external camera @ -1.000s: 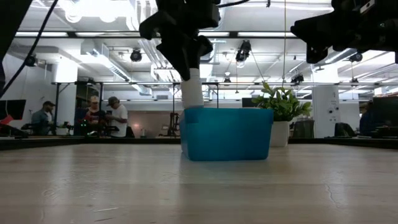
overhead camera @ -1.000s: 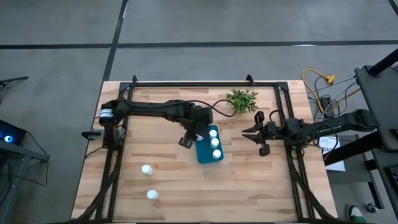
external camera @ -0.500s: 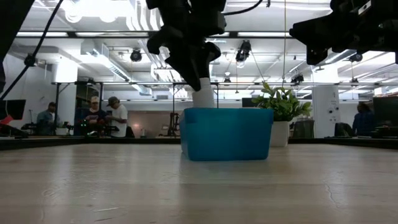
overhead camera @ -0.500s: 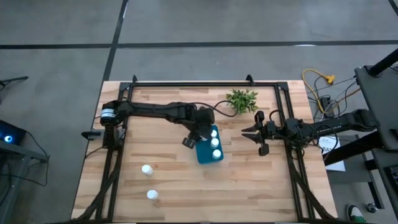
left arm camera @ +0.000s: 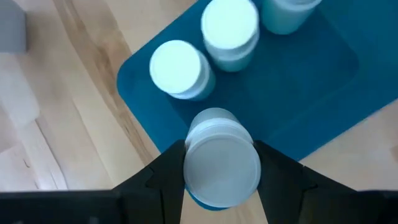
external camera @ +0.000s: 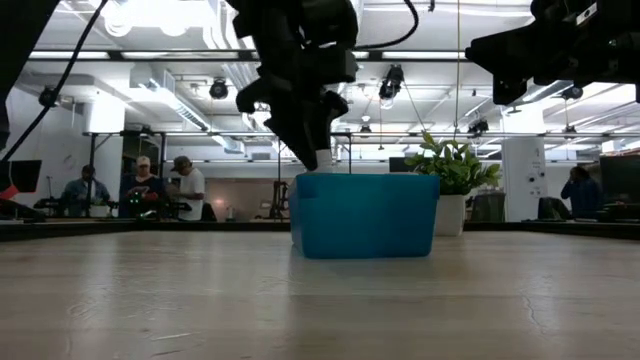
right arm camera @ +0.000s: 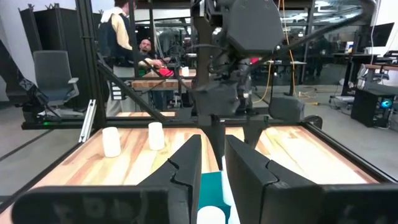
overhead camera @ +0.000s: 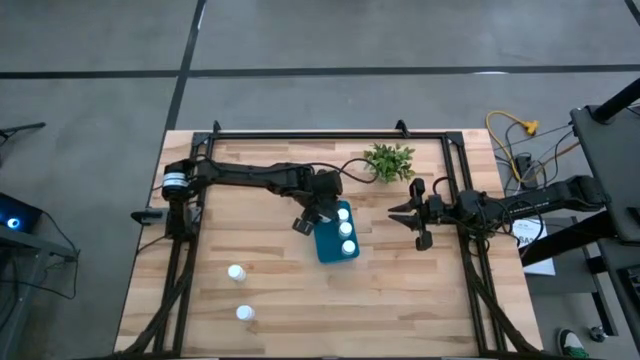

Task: Pick and place pill bottles into a basket
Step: Put the white pill bottle into the blue bin

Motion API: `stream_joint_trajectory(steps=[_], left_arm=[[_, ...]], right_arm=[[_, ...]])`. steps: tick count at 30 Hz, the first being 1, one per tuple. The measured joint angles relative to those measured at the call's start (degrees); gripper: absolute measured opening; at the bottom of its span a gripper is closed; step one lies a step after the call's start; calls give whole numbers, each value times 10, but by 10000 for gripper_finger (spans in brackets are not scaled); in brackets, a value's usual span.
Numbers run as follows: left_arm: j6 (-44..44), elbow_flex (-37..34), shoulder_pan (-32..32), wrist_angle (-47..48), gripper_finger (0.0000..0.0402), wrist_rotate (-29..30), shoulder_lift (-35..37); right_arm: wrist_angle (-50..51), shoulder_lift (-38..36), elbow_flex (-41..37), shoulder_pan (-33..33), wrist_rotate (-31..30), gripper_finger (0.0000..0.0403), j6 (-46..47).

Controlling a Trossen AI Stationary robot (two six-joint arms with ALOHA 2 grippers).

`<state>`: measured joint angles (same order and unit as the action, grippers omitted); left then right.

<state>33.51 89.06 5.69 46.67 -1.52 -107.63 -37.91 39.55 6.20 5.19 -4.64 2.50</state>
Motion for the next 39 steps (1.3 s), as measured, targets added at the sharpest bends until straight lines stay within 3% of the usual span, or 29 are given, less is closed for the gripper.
stream_joint_trajectory(steps=[26,33,39], left_arm=[[-14,-32,10,-16,143,5,-34],[-16,-32,10,-22,203,29,-44],[-17,-32,10,-27,214,50,-44]], right_arm=[[9,0,0,0,0,63,-2],[12,0,0,0,0,63,-3],[13,0,0,0,0,63,-3]])
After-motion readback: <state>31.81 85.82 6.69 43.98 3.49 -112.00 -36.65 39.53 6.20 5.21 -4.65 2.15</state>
